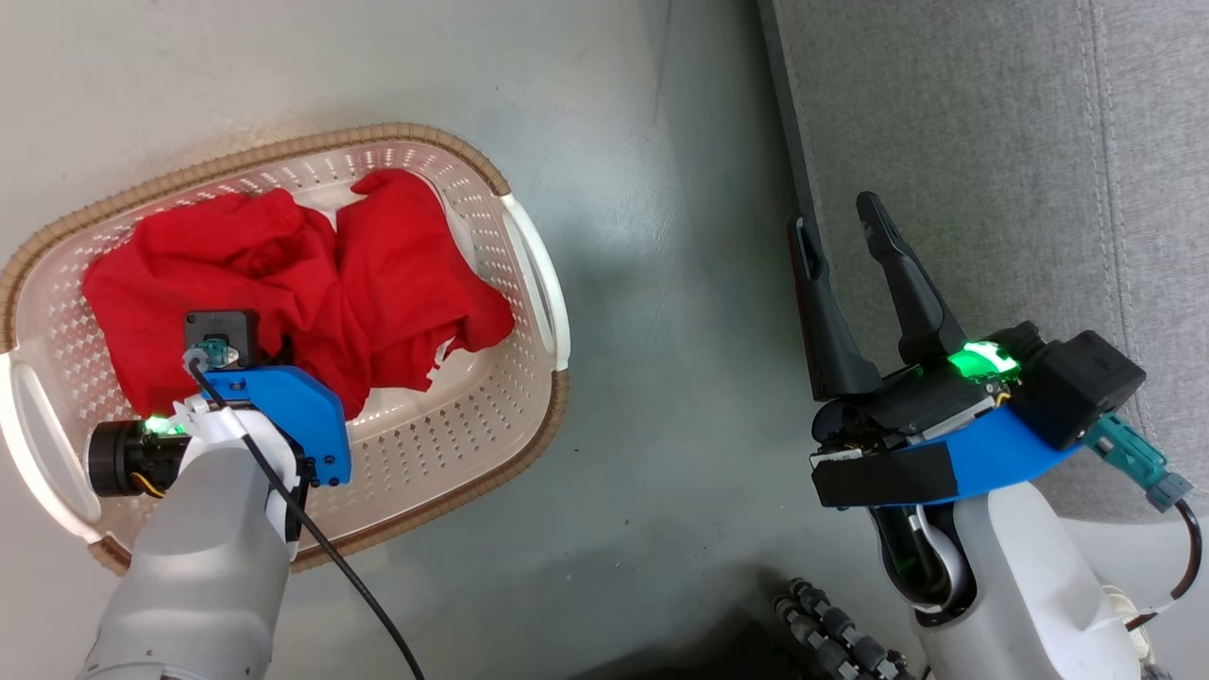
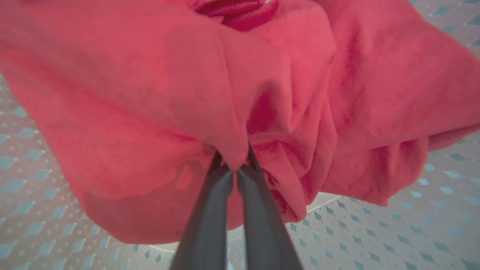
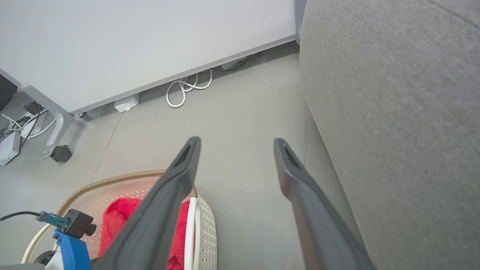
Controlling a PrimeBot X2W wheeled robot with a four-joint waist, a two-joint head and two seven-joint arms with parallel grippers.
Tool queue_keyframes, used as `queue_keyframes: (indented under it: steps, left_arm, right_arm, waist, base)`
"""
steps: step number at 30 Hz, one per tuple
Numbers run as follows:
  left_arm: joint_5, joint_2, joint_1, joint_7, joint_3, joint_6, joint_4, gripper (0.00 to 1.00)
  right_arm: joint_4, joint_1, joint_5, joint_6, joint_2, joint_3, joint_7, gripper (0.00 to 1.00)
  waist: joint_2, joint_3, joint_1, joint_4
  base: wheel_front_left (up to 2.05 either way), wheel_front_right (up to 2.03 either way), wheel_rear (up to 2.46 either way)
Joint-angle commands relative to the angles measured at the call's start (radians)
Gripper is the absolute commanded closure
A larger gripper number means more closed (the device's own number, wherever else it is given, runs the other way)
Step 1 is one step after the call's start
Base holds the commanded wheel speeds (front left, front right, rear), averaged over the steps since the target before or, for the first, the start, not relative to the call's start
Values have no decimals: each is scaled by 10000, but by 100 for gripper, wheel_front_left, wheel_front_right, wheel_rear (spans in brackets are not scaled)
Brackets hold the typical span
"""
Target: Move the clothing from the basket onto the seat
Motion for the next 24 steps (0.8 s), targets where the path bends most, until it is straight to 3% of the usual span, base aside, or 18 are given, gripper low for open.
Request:
queue_keyframes:
  steps: [1, 8, 24]
  left_arm:
    - [-76, 38, -101, -79, -63, -36, 0, 100]
    - [58, -169, 247, -239, -319, -133, 25, 100]
    - [-144, -1001, 1219, -633, -913, -670, 43, 100]
  right_arm:
    - [31, -152, -59, 5, -29, -22, -45, 0]
    - [272, -151, -180, 5, -31, -70, -42, 0]
    - [1488, 963, -978, 5, -35, -421, -39, 0]
  waist:
    - [0, -107, 0, 15]
    - [0, -846, 0, 113]
    - [0, -4620, 0, 1214]
  base:
    - [0, 0, 0]
    - [0, 0, 0]
    - [0, 0, 0]
